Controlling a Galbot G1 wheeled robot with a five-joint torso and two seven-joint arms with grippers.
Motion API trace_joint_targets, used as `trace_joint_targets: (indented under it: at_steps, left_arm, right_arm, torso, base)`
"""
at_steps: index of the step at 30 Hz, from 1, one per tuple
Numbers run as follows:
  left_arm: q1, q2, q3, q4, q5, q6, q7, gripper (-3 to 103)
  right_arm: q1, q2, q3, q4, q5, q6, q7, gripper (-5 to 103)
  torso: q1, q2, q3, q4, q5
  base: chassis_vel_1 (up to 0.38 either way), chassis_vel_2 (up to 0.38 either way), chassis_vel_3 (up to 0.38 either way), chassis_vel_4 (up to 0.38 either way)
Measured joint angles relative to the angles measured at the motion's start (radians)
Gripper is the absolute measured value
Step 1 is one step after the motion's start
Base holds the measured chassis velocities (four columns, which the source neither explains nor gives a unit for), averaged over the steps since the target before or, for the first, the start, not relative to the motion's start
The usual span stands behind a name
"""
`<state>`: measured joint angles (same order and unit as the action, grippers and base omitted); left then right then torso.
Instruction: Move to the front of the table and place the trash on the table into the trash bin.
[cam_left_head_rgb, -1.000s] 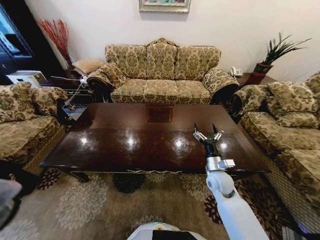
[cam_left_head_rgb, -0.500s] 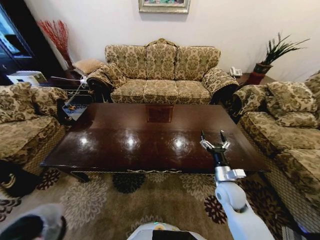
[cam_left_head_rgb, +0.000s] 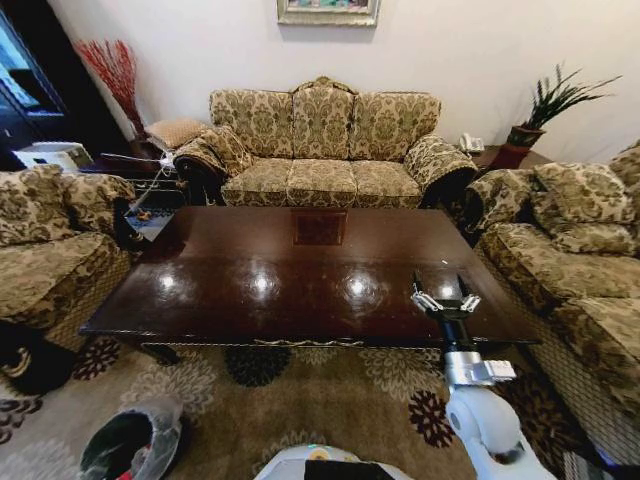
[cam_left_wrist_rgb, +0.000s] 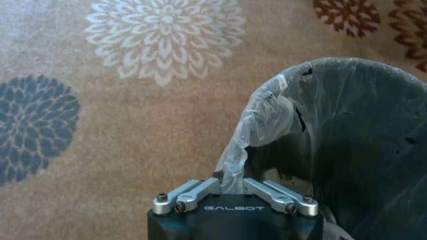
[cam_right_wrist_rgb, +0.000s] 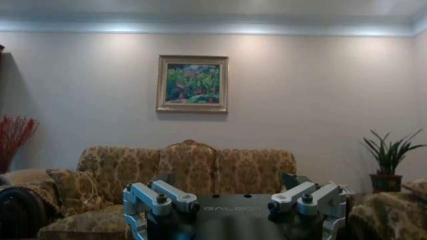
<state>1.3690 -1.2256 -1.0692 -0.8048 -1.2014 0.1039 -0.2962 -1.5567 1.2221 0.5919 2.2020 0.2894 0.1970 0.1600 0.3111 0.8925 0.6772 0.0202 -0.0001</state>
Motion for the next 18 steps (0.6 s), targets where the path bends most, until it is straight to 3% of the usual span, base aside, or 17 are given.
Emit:
trace_joint_targets:
  at_steps: [6,12,15,18]
  left_arm:
    - [-0.023,-0.001,0.010,0.041,0.034,-0.010,0.016,0]
    - [-0.020,-0.007,0.012,0.046,0.099,-0.013,0.082,1]
    - [-0.009,-0.011,0.008,0.032,0.132,-0.010,0.112,10]
    - [0.012,-0.015,-0.009,0.009,0.139,-0.002,0.127,26]
  right_arm:
    - [0.001,0.009,-0.001,0.000,0.000,-0.004,0.006,100]
    - [0.008,0.012,-0.003,-0.013,0.010,-0.006,0.014,100]
    - [0.009,0.011,0.002,-0.021,0.020,-0.006,0.015,100]
    - [0.010,0.007,0.012,-0.034,0.042,-0.001,0.014,100]
  torso:
    - [0.000,0.000,0.000,0.0000,0.0000]
    - [0.000,0.000,0.000,-0.0001,0.0006]
    - [0.000,0.000,0.000,0.0001,0.0001]
    - [0.000,0.000,0.000,0.0003,0.0002]
  base:
    - [0.000,0.000,0.000,0.000]
    - [0.000,0.000,0.000,0.000]
    - [0.000,0.000,0.000,0.000]
    - [0.000,0.000,0.000,0.000]
